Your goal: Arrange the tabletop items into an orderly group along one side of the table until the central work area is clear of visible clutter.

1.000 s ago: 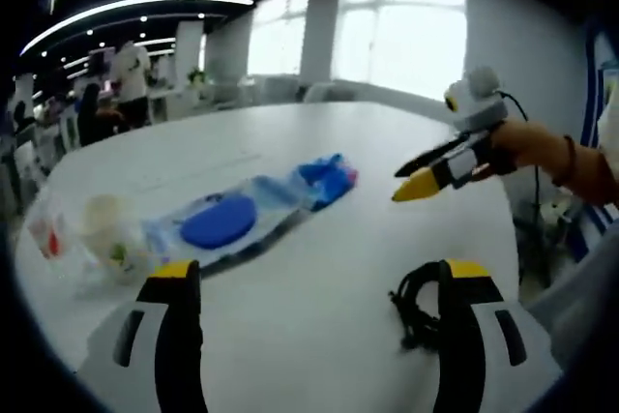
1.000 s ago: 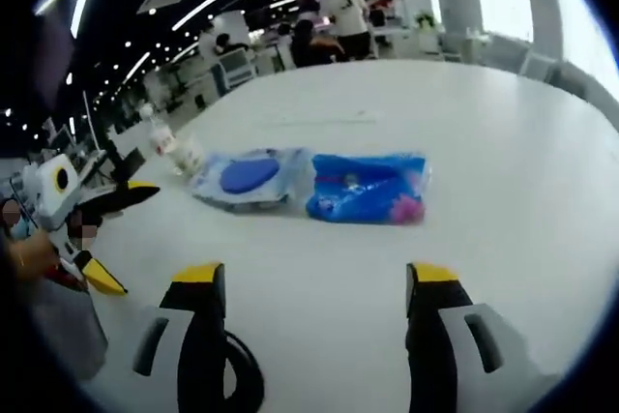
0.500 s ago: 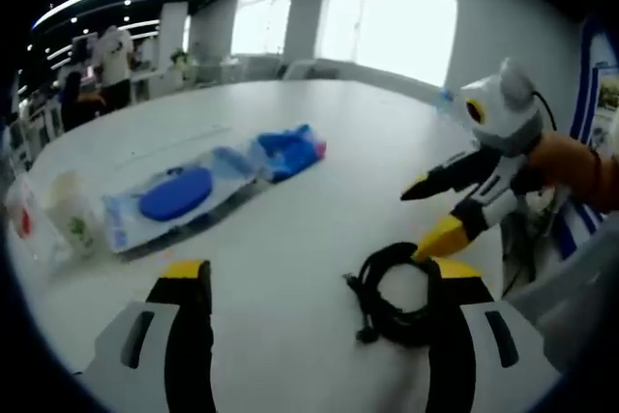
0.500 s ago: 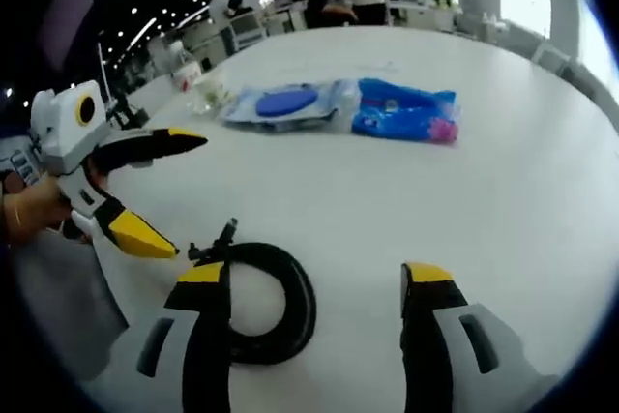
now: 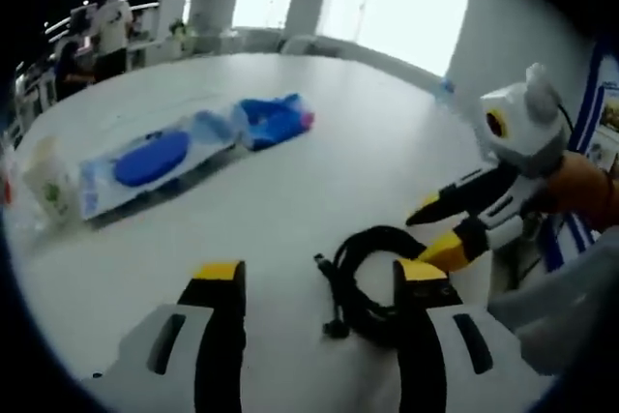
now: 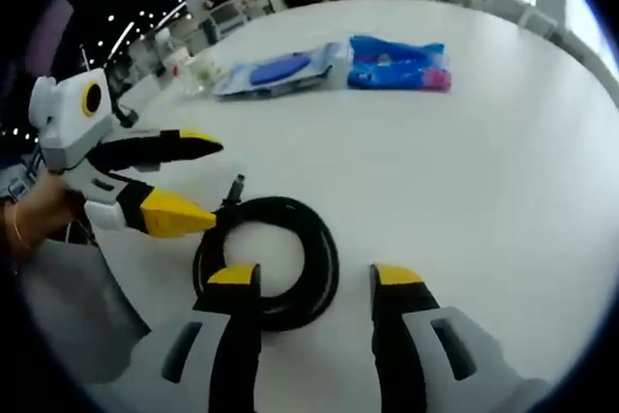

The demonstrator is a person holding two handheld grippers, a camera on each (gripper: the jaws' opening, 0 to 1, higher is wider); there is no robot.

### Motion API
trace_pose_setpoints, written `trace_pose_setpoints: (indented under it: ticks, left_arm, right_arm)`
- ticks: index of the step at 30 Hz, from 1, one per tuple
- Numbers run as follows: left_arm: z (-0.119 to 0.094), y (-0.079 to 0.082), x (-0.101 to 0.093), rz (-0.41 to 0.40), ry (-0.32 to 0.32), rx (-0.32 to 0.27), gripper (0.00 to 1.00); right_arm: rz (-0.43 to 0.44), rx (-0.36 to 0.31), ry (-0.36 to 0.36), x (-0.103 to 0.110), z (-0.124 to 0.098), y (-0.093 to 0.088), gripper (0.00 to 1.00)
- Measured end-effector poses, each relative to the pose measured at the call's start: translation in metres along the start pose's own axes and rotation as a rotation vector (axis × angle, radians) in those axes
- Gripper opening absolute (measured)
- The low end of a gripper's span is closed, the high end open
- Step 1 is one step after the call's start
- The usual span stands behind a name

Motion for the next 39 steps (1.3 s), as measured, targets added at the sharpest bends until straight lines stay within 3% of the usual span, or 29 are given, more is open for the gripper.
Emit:
trace_pose_setpoints:
  ticks: [3, 5, 8, 17, 30, 39]
  left_arm:
    - [0.003, -0.005, -0.008, -0.113, -0.039, 0.012, 0.47]
    - [0.006, -0.008, -0.007, -0.108, -0.037, 0.029, 0.46]
    - [0.008, -0.012, -0.007, -0.109, -0.021, 0.050, 0.37]
    - [0.012, -0.019, -0.010, -0.252, -0.012, 0.071, 0.14]
    - [0.009, -0.014, -0.013, -0.281, -0.010, 0.056, 0.10]
    - [-0.001, -0.007, -0.012, -0.303, -0.004, 0.052, 0.10]
  right_arm:
    - [0.034, 0.024, 0.003, 0.004, -0.002, -0.002, 0.39]
    - [0.070, 0.050, -0.010, 0.006, -0.003, -0.005, 0.35]
    - [0.059, 0.076, -0.023, 0.009, -0.004, -0.006, 0.27]
    - [0.094, 0.093, -0.087, 0.004, 0.001, -0.002, 0.16]
    - [0.073, 0.113, -0.083, 0.006, -0.004, 0.001, 0.08]
    - [0.058, 0.078, -0.068, 0.007, -0.017, 0.022, 0.06]
Point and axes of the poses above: the point that each gripper's makers call its tool centre point, and the gripper's own axes: z roughly forward along the fingers, x roughly to its left, y roughly out of its top, the point moved 6 cm from there along -z, roughly backward along the fingers, and after that the axes turned 13 degrees about -y, right-handed, at the moved point
